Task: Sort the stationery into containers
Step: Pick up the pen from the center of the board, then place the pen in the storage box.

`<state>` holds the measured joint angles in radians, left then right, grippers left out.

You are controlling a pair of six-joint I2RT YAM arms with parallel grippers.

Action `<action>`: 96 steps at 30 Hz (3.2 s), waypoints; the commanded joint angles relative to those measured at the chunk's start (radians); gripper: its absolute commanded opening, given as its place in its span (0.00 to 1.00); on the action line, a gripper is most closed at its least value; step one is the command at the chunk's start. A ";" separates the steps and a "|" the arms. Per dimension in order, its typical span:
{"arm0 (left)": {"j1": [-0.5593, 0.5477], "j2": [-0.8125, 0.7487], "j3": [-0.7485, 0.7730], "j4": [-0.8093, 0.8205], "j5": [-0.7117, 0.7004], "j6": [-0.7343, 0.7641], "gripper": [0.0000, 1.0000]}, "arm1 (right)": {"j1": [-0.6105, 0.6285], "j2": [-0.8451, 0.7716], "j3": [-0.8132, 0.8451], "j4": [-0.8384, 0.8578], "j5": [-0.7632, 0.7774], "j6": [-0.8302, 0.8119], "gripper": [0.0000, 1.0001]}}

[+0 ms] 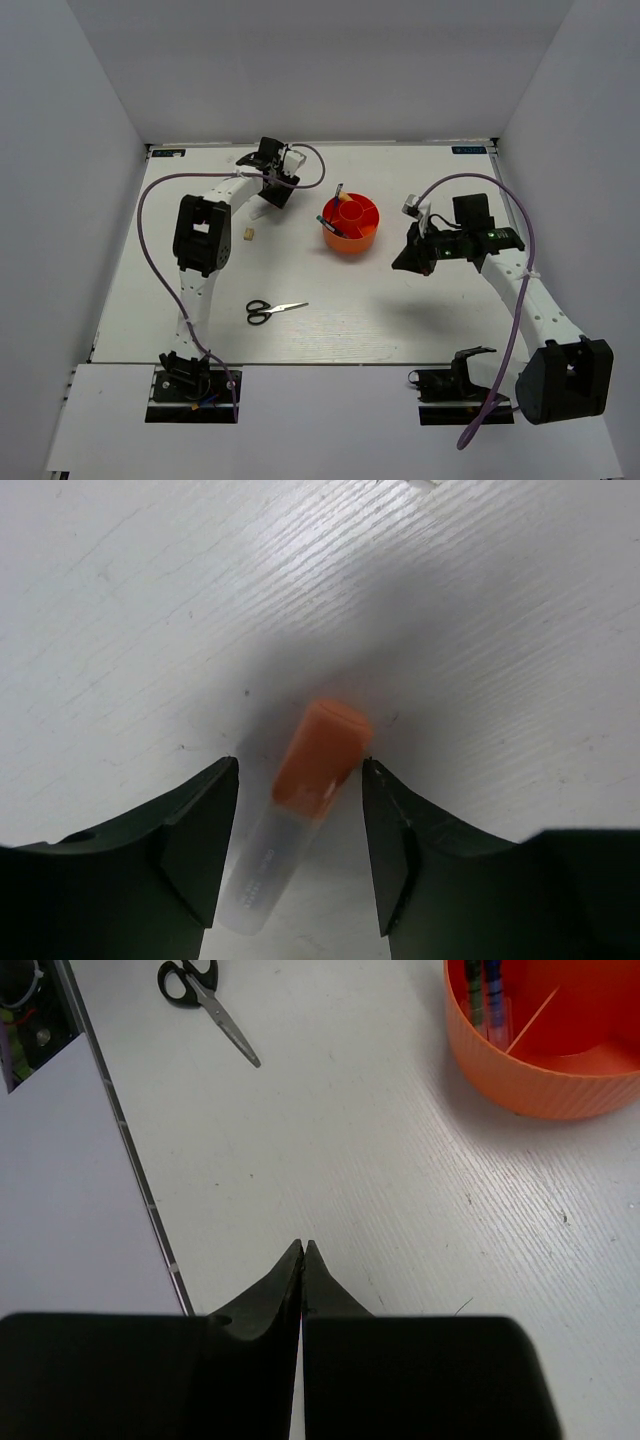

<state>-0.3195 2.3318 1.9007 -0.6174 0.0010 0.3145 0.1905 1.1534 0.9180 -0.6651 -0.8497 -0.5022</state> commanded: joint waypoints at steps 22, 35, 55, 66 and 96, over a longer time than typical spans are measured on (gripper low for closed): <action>0.049 -0.279 -0.101 -0.059 0.128 -0.219 0.00 | -0.097 -0.073 -0.018 0.028 -0.132 0.031 0.04; -0.033 -0.684 -0.442 0.554 0.393 -0.604 0.00 | -0.138 -0.072 -0.070 0.067 -0.241 -0.009 0.00; -0.231 -0.324 -0.381 1.309 0.412 -0.749 0.00 | -0.215 -0.012 -0.073 -0.139 -0.443 -0.366 0.00; -0.245 -0.187 -0.313 1.345 0.375 -0.821 0.00 | -0.255 -0.014 -0.073 -0.168 -0.477 -0.392 0.00; -0.260 -0.233 -0.502 1.199 0.412 -0.640 0.01 | -0.350 0.089 0.041 -0.582 -0.592 -0.745 0.00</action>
<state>-0.5735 2.1674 1.4189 0.6247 0.4030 -0.3740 -0.1513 1.2270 0.9016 -1.1000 -1.3949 -1.1164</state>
